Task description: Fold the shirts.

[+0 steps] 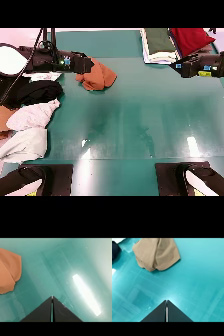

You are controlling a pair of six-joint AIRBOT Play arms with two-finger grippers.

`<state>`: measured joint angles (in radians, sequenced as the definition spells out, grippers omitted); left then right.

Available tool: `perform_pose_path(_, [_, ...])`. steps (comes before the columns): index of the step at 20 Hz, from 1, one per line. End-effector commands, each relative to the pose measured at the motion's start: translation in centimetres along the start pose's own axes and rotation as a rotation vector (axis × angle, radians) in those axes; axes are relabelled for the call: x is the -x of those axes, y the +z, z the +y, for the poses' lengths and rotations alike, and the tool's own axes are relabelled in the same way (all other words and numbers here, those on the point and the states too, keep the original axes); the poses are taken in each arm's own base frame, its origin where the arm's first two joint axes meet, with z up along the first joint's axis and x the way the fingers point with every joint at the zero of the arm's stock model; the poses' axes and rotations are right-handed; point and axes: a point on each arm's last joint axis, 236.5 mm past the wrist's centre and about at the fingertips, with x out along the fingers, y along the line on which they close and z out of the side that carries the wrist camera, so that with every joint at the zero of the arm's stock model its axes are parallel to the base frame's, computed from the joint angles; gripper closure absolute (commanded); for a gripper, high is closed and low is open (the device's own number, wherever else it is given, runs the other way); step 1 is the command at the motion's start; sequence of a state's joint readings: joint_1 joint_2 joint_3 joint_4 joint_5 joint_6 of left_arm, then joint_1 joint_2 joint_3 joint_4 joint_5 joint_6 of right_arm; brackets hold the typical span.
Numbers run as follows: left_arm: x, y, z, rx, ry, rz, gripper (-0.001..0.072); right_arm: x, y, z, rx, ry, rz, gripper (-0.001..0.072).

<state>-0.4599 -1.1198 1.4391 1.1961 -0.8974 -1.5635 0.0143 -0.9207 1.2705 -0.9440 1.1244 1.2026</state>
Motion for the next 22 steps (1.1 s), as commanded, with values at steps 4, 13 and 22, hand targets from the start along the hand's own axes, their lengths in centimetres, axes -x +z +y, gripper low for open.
perform_pose_path(4, [0.1,0.1,0.0,0.0,0.0,-0.002,0.0685,-0.2,-0.1,0.0,-0.003,0.002,0.004,0.0693])
perform_pose_path(13, [0.1,0.3,-0.1,0.001,-0.002,-0.011,0.0685,-0.2,-0.1,0.0,-0.003,0.002,0.005,0.0692])
perform_pose_path(22, [-7.5,0.7,14.3,-0.042,0.32,-0.051,0.0271,-0.2,0.6,-0.1,-0.007,-0.001,-0.023,0.0693])
